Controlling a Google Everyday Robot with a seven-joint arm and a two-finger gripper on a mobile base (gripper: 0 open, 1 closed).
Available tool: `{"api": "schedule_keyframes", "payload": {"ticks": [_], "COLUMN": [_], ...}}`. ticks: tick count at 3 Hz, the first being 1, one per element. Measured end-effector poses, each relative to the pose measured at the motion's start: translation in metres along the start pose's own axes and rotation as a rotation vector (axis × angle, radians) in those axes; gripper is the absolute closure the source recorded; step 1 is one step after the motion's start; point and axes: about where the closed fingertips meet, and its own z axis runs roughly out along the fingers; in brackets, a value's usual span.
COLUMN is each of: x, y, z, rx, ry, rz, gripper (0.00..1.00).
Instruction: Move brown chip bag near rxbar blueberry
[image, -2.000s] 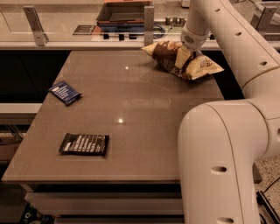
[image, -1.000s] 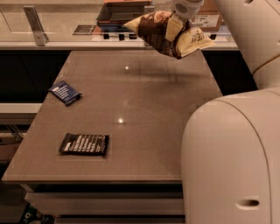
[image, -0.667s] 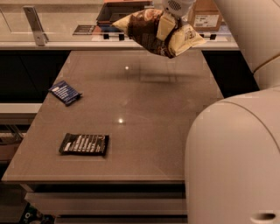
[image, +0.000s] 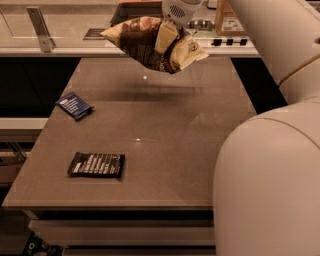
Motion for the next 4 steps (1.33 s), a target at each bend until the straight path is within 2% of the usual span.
{"api": "schedule_keyframes", "payload": {"ticks": [1, 3, 4], "x": [-0.018, -0.045, -0.056], "y": [0.015, 0.049, 0.07], "z": [0.009, 0.037, 0.059], "rx": [-0.014, -0.033, -0.081], "ry": [-0.033, -0.045, -0.036], "rz": [0.041, 0.137, 0.153], "gripper": [1.0, 1.0, 1.0]}}
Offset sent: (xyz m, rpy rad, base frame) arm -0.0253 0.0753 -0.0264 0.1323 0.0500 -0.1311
